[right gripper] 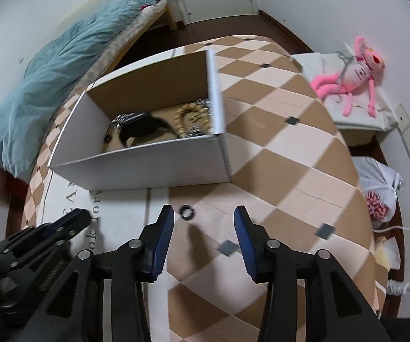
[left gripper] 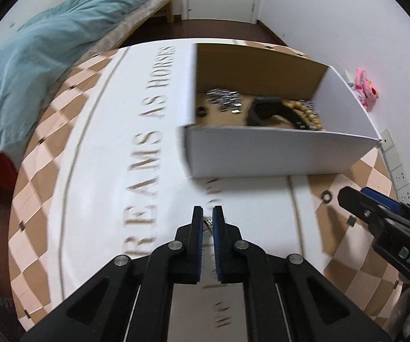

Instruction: Organize jewelry

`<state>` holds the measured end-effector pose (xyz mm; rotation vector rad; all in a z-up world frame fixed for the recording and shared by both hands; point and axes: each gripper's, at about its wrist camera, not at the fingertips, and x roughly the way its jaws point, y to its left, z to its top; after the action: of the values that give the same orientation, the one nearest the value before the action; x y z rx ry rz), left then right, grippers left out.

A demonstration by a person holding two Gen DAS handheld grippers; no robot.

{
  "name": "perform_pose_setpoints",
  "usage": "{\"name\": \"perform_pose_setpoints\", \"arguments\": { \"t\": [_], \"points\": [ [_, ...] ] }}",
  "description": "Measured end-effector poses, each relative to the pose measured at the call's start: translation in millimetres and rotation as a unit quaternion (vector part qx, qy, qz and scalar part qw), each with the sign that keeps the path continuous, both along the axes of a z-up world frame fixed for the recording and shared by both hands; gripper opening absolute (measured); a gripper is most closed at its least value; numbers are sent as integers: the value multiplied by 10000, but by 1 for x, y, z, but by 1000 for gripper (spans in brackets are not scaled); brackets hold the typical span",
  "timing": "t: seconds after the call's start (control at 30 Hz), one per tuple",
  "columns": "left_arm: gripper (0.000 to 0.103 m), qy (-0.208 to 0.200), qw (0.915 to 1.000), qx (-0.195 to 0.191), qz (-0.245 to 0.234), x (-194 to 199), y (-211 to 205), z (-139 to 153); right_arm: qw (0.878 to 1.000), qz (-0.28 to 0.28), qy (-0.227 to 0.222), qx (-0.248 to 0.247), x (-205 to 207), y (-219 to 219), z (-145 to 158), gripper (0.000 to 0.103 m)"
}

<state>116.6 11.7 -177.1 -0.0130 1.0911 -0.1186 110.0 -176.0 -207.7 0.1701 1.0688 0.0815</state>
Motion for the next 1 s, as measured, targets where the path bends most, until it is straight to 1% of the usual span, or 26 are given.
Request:
{"name": "perform_pose_setpoints", "arguments": {
  "t": [0.17, 0.2, 0.23, 0.27, 0.37, 0.5, 0.57, 0.73, 0.8, 0.87, 0.93, 1.0],
  "points": [
    [4, 78, 9997, -114, 216, -8, 25, 2, 9990, 252, 36, -379, 4, 24, -13, 45],
    [4, 77, 9996, -112, 236, -9, 29, 3, 9984, 283, -28, -498, 3, 28, -14, 41],
    [4, 79, 9995, -129, 266, -10, 32, 4, 9975, 332, -70, -623, 2, 32, -16, 26],
    [4, 78, 9995, -136, 283, -12, 35, 4, 9952, 392, -122, -885, 1, 38, -17, 12],
    [4, 77, 9994, -166, 299, -15, 39, 7, 9939, 497, -156, -973, -1, 43, -18, 12],
    [4, 13, 9993, -247, 279, -18, 40, 16, 9957, 484, -183, -770, -8, 40, -11, 12],
    [4, -17, 9991, -350, 233, -20, 37, 26, 9971, 461, -258, -554, -13, 36, 2, 12],
    [4, -140, 9978, -652, 53, -12, 24, 59, 9975, 458, -539, -44, -18, 26, 53, 12],
    [4, -131, 9967, -801, -8, -1, 19, 70, 9974, 417, -567, 141, -9, 21, 69, 12],
    [4, 4, 9950, -997, -111, 17, 12, 77, 9973, 406, -565, 216, 5, 18, 81, 12],
    [4, 49, 9943, -1047, -168, 35, 5, 83, 9976, 417, -497, 231, 25, 15, 89, 12],
    [4, 126, 9946, -998, -235, 55, -1, 84, 9982, 446, -288, 274, 46, 15, 88, 12]
  ]
}}
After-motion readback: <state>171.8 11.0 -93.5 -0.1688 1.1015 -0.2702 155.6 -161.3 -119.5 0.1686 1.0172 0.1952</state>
